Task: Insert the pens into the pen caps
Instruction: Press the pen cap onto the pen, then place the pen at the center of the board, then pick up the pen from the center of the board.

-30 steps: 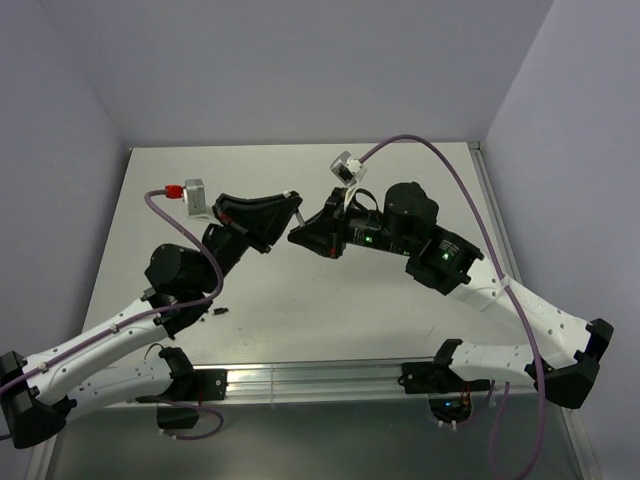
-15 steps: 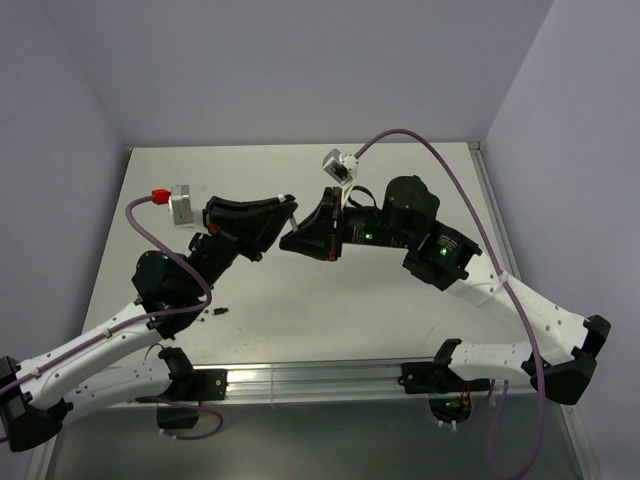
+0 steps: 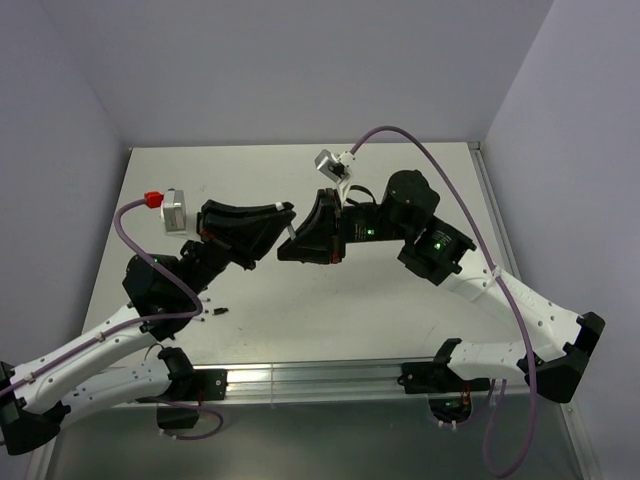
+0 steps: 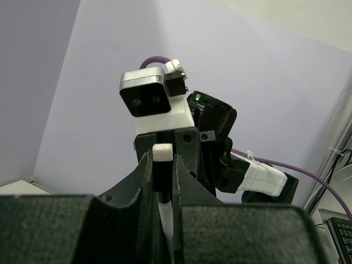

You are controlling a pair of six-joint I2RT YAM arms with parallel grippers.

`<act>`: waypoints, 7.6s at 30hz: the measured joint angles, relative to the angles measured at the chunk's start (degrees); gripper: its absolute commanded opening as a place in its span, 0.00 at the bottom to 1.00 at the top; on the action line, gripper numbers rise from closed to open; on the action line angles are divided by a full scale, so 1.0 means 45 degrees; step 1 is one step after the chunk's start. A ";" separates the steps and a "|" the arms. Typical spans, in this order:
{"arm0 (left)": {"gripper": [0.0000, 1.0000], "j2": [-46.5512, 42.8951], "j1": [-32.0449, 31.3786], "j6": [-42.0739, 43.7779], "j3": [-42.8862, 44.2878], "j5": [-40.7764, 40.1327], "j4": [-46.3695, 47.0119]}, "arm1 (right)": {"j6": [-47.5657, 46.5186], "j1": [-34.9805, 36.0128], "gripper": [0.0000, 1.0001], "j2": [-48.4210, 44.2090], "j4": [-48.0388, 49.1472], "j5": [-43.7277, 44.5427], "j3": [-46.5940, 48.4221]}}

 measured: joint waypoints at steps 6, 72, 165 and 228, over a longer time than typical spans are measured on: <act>0.00 -0.0257 -0.0044 0.0000 0.0010 0.0078 -0.0374 | -0.0005 -0.0112 0.00 0.0019 0.0044 -0.0427 0.0005; 0.99 0.0578 0.3721 -0.1059 0.5047 -0.6504 -1.2318 | -0.1175 -0.4002 0.08 1.4479 -0.6776 0.9947 0.9874; 0.56 0.5654 1.0545 -1.1735 -0.0602 -0.7718 -1.8729 | 0.0680 -0.4551 0.32 0.3750 -0.0559 0.5892 -0.3963; 0.29 0.6679 1.1545 -1.0962 -0.1438 -0.6849 -1.7568 | 0.0729 -0.4546 0.29 0.3852 -0.0559 0.5887 -0.4027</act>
